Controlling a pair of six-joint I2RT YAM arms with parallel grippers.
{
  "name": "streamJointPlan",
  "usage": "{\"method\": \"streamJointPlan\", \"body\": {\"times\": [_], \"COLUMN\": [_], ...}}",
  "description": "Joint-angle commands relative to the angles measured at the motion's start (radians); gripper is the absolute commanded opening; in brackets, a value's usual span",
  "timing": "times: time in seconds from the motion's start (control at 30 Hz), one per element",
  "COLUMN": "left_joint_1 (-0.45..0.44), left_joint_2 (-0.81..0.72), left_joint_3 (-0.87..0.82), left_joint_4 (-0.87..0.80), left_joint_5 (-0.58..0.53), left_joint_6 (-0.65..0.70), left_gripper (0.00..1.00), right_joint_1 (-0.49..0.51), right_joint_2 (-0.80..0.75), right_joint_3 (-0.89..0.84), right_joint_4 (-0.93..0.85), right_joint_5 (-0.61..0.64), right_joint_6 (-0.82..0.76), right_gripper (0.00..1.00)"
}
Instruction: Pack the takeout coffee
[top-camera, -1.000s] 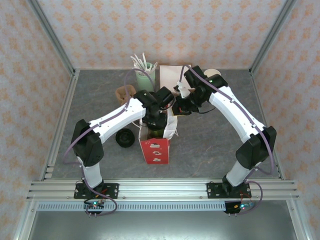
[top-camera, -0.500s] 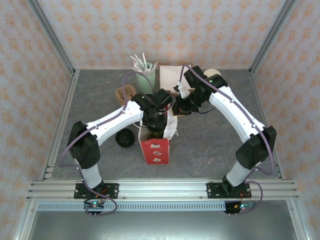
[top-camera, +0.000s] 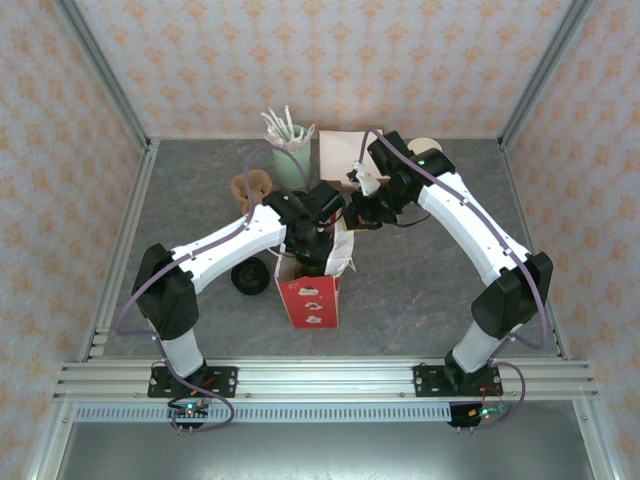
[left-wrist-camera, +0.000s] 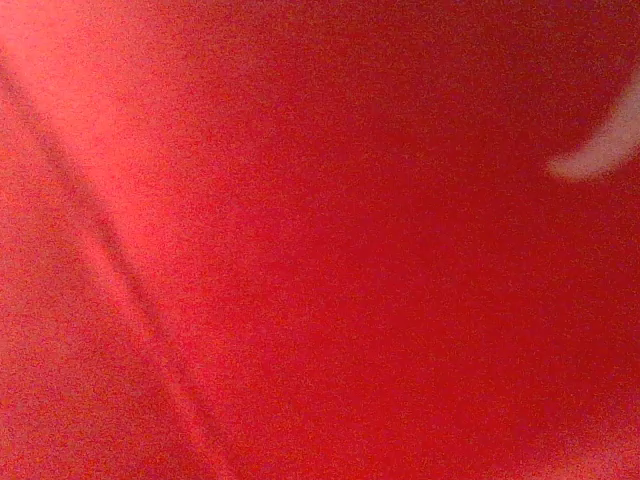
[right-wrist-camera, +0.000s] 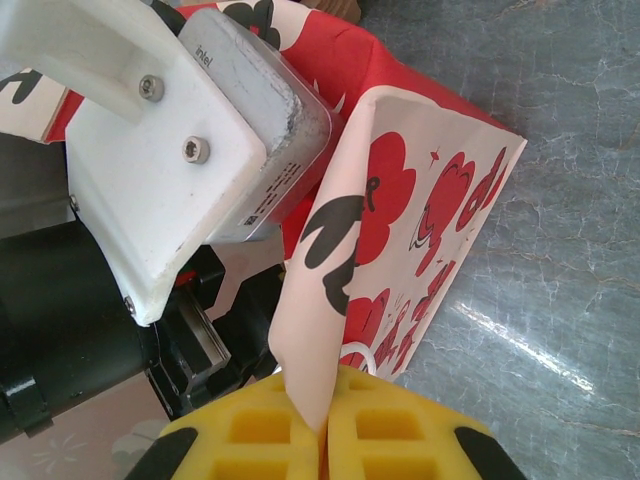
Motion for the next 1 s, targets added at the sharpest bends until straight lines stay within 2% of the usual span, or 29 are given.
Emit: {"method": "streamJointPlan", "body": {"times": [0.0, 0.3, 0.73, 0.97], "left_joint_1": [-0.01, -0.007, -0.004, 0.005], "left_joint_2": [0.039, 0.001, -0.038, -0.03], "left_joint_3": [0.003, 0.087, 0.136, 0.185], "left_joint_4": [-0.045, -0.099, -0.118, -0.13], "left_joint_5": [0.037, 0.008, 0.002, -0.011], "left_joint_6": [0.01, -0.022, -0.027, -0.029], "left_gripper": [0.58, 0.68, 0.69, 0.8], "right_joint_1": [0.003, 0.003, 0.003, 0.003], "right_joint_2": [0.005, 0.011, -0.005, -0.013], "right_joint_3": [-0.002, 0.011, 0.003, 0.007], "right_joint_4": [0.035, 0.033, 0.041, 0.057], "right_joint_5": [0.023, 0.024, 0.032, 0.044], "right_joint_6": [0.006, -0.008, 0.004, 0.015], "right_gripper": [0.07, 0.07, 0.07, 0.08]}}
